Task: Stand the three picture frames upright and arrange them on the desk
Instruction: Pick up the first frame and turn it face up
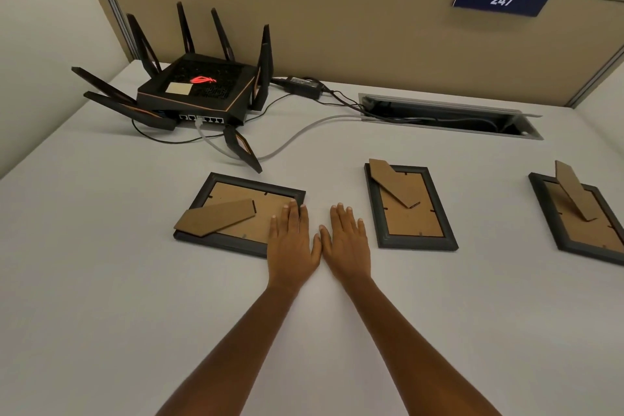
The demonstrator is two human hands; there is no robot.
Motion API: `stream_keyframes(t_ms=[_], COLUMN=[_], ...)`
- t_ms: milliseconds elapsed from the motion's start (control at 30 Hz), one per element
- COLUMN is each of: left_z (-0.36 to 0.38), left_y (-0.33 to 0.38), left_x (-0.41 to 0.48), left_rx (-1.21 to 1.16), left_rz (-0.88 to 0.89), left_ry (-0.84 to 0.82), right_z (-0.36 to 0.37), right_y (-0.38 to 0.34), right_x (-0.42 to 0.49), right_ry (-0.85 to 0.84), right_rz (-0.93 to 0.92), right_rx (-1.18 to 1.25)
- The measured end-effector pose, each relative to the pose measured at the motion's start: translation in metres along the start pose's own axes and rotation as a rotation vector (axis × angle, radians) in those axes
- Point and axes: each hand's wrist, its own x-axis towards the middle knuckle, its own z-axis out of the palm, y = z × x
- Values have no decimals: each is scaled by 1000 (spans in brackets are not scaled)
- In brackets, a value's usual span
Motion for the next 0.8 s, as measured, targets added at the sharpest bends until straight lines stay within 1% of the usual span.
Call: stream_keyframes(t_ms=[200,333,467,533,667,800], left_z=[-2,-5,-23,-33,-43,-56], left_y=[-1,0,-3,-12,-41,-77], left_x=[-1,-3,-10,-14,-9,-1], left_rx=[-16,1,15,-24,-89,-114], left_rz=[9,18,105,111,132,35], left_ry=[11,-26,19,-30,64,157], right_z=[1,1,1,2,7,11], right_y=[1,1,0,-2,-16,-39], right_x=[0,-1,-4,-5,-7,-7], right_ry=[-8,-4,2,8,6,-3], right_rz=[4,2,-3,11,57,88], right_rx=[-24,-21,7,8,-1,54])
